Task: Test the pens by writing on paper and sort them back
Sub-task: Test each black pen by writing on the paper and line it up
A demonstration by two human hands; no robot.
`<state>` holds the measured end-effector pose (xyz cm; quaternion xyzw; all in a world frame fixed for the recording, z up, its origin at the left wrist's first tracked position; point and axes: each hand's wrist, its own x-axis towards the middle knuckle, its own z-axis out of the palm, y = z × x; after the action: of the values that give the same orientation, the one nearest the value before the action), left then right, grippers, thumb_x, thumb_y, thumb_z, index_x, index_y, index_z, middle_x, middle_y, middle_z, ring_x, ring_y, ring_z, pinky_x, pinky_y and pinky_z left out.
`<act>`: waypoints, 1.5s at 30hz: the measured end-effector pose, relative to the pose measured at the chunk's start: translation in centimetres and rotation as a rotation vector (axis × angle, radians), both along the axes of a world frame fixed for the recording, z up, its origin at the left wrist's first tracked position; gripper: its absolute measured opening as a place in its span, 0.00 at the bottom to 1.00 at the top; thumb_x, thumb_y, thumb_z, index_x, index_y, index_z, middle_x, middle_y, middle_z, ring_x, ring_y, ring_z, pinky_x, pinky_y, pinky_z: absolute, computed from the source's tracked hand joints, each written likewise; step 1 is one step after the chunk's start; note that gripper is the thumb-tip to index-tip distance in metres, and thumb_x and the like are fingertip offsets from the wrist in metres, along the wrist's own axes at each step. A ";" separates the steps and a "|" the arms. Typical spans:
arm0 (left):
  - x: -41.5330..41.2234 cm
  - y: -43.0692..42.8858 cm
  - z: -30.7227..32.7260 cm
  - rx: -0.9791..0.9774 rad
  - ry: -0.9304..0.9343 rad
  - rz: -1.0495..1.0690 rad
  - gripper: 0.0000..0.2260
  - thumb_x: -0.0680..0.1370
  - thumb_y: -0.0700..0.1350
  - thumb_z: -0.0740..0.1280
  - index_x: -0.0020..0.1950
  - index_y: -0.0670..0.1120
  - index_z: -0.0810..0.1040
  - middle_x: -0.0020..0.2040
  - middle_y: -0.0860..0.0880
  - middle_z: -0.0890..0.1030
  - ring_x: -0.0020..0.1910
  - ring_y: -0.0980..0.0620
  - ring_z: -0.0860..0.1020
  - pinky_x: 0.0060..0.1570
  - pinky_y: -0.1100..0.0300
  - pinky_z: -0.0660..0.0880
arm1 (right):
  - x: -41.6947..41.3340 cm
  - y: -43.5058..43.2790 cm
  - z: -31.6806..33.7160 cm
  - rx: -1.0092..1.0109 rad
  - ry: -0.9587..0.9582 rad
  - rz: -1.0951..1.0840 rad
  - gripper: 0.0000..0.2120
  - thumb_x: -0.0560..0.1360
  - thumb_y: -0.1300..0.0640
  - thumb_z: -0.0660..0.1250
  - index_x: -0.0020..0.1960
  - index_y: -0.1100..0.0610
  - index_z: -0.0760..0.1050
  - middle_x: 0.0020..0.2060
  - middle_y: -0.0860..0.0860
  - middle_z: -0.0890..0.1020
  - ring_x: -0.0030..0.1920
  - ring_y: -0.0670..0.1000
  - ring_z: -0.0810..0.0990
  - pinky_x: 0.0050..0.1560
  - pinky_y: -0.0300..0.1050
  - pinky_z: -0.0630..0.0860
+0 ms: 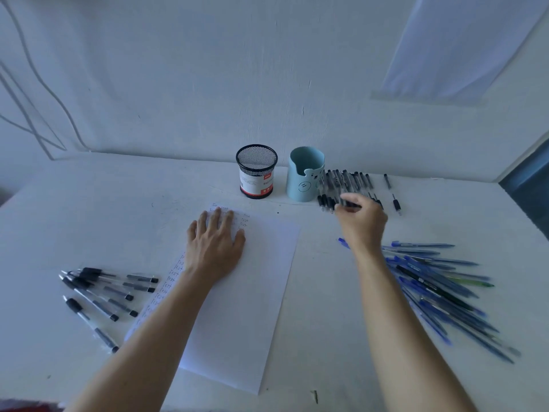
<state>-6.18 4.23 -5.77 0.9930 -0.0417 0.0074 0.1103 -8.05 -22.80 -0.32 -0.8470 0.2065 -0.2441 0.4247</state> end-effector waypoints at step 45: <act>-2.0 5.8 3.7 -0.955 -0.035 0.134 0.09 0.78 0.42 0.67 0.54 0.53 0.84 0.50 0.59 0.84 0.52 0.60 0.81 0.59 0.58 0.76 | -5.8 11.9 -5.1 -0.612 0.441 0.636 0.34 0.74 0.37 0.41 0.78 0.44 0.57 0.81 0.50 0.53 0.80 0.53 0.47 0.77 0.58 0.41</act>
<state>-8.22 10.05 -2.05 0.8315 0.0287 0.0493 0.5526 -13.81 -10.88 -5.40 -0.9855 -0.0584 0.0333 0.1560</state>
